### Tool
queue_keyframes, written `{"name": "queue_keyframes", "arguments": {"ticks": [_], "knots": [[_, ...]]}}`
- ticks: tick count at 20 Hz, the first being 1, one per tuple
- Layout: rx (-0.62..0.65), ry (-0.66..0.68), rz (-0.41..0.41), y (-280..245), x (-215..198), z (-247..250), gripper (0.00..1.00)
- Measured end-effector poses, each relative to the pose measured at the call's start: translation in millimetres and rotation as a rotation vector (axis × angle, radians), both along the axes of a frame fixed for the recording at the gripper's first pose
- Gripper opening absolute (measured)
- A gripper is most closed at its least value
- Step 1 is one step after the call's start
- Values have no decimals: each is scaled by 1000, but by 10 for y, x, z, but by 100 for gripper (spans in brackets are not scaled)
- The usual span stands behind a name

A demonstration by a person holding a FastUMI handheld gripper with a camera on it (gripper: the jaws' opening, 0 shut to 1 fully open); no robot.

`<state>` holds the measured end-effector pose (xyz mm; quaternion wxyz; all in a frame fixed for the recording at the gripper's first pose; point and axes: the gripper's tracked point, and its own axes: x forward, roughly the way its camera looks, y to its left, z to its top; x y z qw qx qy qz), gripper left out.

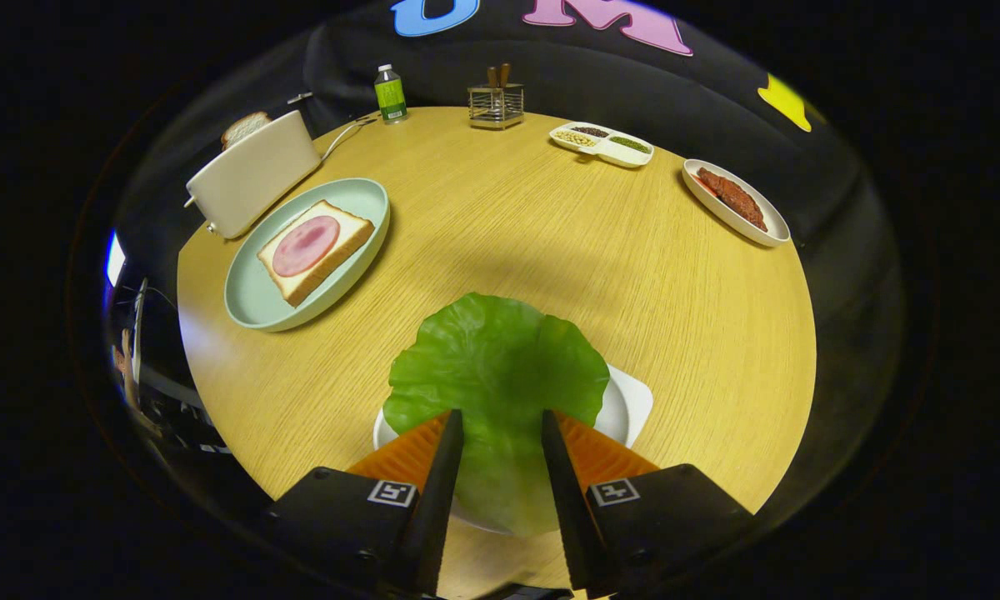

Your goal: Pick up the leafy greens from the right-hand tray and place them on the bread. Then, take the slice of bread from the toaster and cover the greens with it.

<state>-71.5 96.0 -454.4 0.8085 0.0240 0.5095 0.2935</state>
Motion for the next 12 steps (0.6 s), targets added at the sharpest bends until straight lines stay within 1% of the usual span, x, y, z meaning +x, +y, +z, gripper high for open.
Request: {"name": "queue_keyframes", "arguments": {"ticks": [1, 2, 3, 5, 7, 12], "knots": [[3, 12, -16, -17, 15, 11, 43], [6, 23, -37, -36, 22, 9, 30], [9, 35, -50, -35, 11, 7, 13], [17, 56, -75, -53, 29, 18, 8], [16, 52, -93, -88, 43, 60, 8], [43, -3, -139, -195, 108, 368, 8]]}}
